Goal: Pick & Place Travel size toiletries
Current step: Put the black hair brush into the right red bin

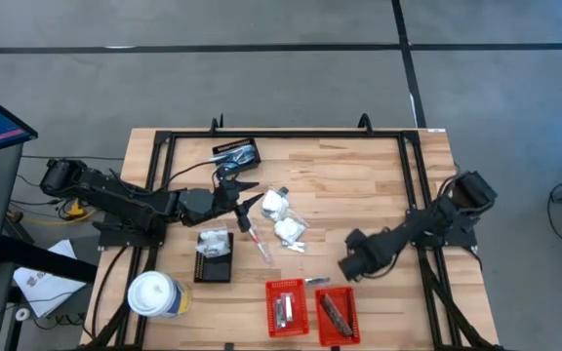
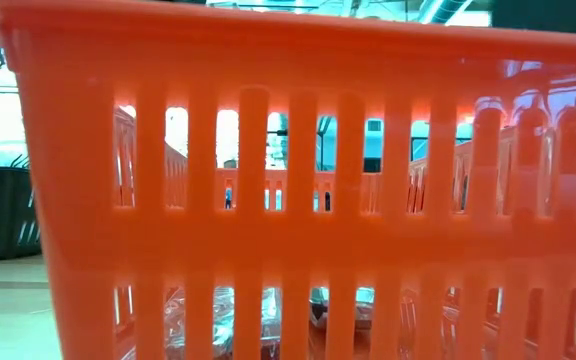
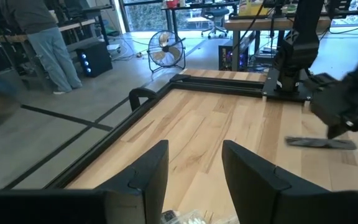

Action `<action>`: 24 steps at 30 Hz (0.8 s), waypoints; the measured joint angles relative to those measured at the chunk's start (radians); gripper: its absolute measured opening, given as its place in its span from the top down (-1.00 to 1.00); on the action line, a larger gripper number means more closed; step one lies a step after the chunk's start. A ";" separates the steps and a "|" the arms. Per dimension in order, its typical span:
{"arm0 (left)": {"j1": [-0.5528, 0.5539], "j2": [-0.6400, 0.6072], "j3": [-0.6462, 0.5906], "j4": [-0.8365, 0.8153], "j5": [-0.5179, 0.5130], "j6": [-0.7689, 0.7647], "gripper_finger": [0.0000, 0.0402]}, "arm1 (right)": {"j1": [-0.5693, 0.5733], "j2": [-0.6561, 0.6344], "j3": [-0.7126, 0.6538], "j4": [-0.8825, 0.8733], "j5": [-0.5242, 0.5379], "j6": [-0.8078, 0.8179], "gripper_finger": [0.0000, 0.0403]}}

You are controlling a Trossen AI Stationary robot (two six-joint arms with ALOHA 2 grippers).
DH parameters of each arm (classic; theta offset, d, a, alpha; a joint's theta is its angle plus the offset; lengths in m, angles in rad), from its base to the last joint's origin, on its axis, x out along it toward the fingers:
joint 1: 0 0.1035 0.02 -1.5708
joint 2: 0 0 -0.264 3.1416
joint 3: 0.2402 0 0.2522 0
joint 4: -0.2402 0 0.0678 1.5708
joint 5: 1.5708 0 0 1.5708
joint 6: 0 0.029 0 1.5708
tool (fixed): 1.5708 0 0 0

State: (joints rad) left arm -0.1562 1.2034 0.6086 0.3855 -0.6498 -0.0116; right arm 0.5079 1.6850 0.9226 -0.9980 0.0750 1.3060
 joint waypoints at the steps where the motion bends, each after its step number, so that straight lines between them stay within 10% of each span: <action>1: 0.000 0.000 0.000 -0.001 0.000 0.000 0.28 | -0.024 -0.014 0.000 0.006 0.027 -0.029 1.00; 8: 0.000 0.000 0.000 -0.001 0.000 0.004 0.28 | -0.125 -0.153 0.038 0.031 0.261 -0.158 1.00; 17: 0.000 0.000 0.000 -0.002 0.000 0.007 0.28 | 0.044 -0.408 0.066 0.171 1.027 -0.187 1.00; 24: 0.000 0.000 0.000 -0.003 0.065 0.010 0.28 | 0.052 -0.394 0.042 0.131 0.968 -0.156 1.00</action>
State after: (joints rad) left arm -0.1558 1.2034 0.6086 0.3828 -0.5849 -0.0021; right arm 0.5602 1.2913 0.9644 -0.8666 1.0427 1.1504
